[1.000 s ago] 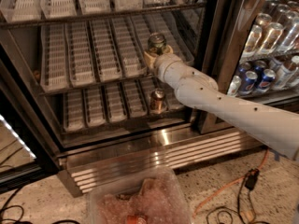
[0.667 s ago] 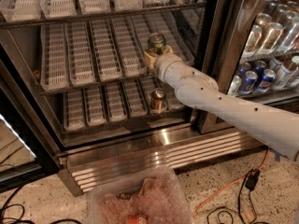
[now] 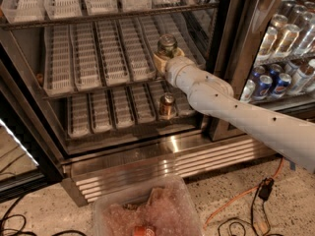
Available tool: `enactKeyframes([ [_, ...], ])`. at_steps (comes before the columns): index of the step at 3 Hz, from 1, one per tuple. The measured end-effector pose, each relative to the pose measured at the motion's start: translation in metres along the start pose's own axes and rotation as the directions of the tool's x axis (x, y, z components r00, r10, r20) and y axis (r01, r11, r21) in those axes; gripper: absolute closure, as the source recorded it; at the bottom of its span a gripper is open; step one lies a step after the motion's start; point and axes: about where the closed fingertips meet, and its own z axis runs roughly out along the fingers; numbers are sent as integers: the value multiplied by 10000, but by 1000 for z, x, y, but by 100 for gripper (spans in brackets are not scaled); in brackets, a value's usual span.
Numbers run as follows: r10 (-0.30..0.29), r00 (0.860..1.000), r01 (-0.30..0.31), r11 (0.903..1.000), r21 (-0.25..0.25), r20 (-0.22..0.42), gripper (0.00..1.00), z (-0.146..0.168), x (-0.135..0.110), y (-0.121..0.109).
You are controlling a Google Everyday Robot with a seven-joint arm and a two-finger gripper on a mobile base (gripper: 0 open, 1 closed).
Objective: Pick green can from middle shelf of fridge
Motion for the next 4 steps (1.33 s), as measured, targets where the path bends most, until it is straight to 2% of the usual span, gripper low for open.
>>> enactKeyframes([
  [1,17,9982,-17,10000,-13,604,100,-19,-34,-3],
  [2,-421,9876,488,9980,-410,1515,100,-40,-79,22],
  [3,-1044,9776,1181,9908,-658,1830,100,-57,-97,38],
  [4,-1683,9740,1842,9780,-982,1516,100,-75,-90,50],
])
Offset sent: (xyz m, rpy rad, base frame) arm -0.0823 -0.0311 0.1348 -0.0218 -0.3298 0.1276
